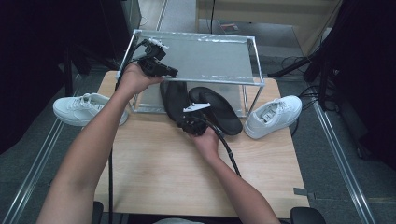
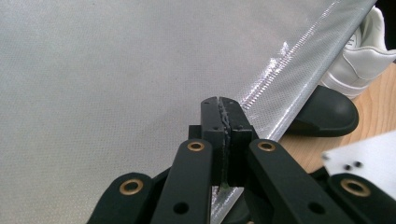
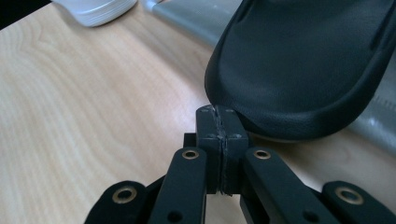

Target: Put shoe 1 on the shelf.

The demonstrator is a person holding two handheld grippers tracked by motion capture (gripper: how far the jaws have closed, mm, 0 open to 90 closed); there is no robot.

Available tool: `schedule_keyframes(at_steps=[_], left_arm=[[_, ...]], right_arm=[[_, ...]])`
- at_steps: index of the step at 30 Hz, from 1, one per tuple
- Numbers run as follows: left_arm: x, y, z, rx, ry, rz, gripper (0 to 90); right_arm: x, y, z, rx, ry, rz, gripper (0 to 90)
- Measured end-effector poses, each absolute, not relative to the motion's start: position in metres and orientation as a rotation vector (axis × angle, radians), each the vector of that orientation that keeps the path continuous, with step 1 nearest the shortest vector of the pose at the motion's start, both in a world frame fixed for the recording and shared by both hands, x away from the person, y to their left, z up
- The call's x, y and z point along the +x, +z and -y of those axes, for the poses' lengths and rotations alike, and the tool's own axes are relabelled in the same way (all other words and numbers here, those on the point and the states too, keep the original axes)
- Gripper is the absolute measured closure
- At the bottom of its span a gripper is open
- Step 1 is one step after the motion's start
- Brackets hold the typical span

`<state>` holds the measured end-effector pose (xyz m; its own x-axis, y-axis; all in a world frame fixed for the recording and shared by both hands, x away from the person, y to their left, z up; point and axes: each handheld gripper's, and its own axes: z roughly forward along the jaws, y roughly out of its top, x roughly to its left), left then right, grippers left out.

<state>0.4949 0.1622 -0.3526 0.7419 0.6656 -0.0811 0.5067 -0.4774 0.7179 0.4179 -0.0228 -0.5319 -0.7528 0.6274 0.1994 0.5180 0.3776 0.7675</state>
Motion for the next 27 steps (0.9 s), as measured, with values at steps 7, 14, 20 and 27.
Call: schedule_keyframes(at_steps=[7, 14, 20, 27], left_arm=[[0.495, -0.352, -0.162, 2.184, 0.274, -0.877, 90.0], [0.494, -0.353, -0.162, 2.178, 0.272, -0.875, 90.0], [0.495, -0.353, -0.163, 2.175, 0.265, -0.877, 90.0], [0.495, -0.353, -0.162, 2.18, 0.268, -0.881, 90.0]], right_arm=[[0.436, -0.529, 0.016, 1.083, 1.345, -2.478, 89.1], [0.452, -0.526, 0.004, 1.084, 1.378, -2.53, 89.5], [0.441, -0.519, 0.01, 1.049, 1.396, -2.534, 89.4], [0.423, -0.51, 0.035, 1.014, 1.425, -2.528, 89.3]])
